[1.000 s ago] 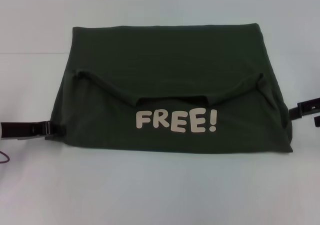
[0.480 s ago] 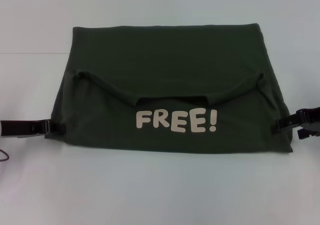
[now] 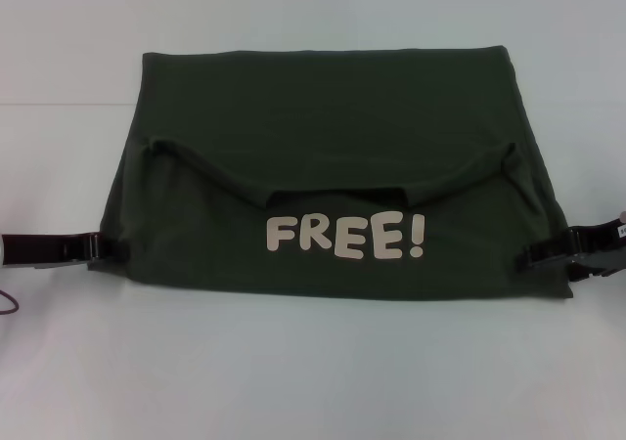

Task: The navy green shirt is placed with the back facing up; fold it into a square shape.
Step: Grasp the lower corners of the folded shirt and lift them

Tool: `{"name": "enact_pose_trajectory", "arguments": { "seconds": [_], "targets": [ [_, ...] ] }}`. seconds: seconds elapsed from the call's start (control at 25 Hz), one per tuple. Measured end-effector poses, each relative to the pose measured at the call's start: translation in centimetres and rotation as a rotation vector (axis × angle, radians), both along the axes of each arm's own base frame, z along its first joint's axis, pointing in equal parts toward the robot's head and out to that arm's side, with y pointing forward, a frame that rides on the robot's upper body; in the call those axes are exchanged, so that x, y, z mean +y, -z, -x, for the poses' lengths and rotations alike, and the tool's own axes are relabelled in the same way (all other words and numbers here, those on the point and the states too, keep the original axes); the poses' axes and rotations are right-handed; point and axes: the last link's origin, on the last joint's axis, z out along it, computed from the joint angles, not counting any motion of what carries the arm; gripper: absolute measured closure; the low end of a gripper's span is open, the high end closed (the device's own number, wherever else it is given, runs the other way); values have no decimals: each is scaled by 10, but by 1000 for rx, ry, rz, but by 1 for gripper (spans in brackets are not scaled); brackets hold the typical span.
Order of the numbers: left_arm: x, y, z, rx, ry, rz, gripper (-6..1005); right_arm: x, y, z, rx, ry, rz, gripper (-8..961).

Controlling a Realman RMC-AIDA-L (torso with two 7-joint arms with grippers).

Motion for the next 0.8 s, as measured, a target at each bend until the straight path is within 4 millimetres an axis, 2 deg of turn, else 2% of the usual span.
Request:
{"name": "enact_pose_trajectory", "arguments": {
  "seconds": [0.8],
  "targets": [
    [-2, 2, 2, -3, -7, 1, 952, 0, 14, 6, -28, -49, 25, 106]
  ]
}}
